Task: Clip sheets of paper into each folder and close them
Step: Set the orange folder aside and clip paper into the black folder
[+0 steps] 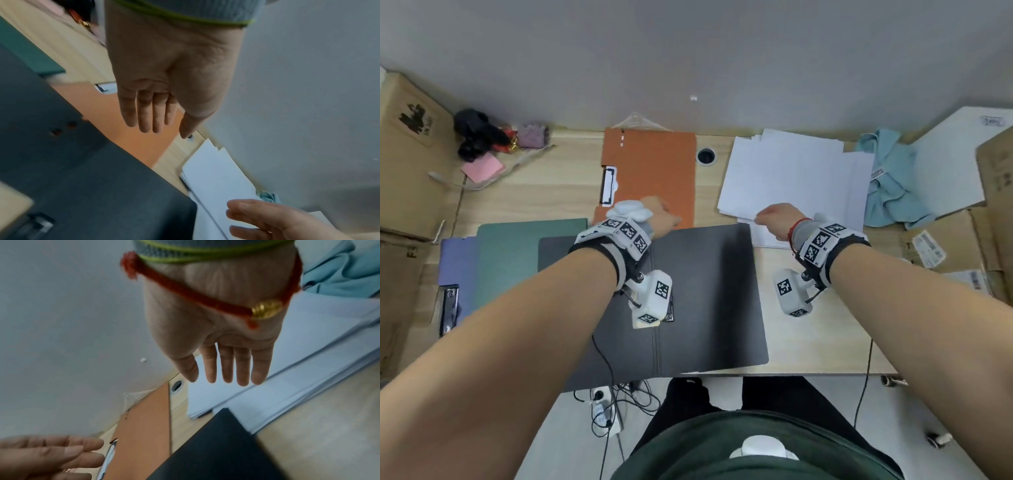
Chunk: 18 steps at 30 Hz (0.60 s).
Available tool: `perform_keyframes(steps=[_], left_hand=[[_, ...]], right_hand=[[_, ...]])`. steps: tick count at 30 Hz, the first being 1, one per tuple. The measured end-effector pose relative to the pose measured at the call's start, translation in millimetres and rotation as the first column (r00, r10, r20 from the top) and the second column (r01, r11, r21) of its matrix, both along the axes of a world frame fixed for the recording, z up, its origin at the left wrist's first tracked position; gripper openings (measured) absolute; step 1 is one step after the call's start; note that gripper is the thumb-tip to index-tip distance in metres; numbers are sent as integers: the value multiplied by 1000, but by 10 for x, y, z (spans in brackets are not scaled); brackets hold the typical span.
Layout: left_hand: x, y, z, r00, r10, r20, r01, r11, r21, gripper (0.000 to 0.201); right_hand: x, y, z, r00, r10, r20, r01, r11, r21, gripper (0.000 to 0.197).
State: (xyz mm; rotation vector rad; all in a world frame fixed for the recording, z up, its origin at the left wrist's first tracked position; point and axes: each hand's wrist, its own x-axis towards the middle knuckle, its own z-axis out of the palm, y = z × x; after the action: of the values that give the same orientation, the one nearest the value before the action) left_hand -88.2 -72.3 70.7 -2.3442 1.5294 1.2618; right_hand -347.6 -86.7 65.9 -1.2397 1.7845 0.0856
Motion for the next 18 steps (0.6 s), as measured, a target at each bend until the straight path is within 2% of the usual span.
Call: perform_keyframes(steps=[3,5,7,9,13,14,18], left_hand=[[-462,-141,-76,997,-1,-76,1,1000,1,61],[-814,-294,-249,997,34,-74,-30,998,64,70],[-962,-325,-304,995,61,-83,-52,993,102,74],[-1157,-423,-428,991,99,-87,-88,988,124,70],[-1371,-551,-578,972,212,-103,-193,967,167,88],[-1388,-583,-613,962,241,-130,-216,959,184,85],[-1410,-696,-724,898,387,-210,-360,919,159,51]], right_hand=[[-340,-131,-34,994,42,-103,-43,999,-5,36],[-623,-240,-157,986,74,-150,-71,997,27,40],[-690,-260,-236,980,119,-160,-114,993,41,43],[-793,-329,-307,976,154,-157,-145,987,67,48],[-881,-401,-439,960,232,-156,-216,970,113,51],[-893,-431,-445,957,242,-161,-227,968,106,50],[-968,-575,-436,953,254,-165,-239,965,105,47]])
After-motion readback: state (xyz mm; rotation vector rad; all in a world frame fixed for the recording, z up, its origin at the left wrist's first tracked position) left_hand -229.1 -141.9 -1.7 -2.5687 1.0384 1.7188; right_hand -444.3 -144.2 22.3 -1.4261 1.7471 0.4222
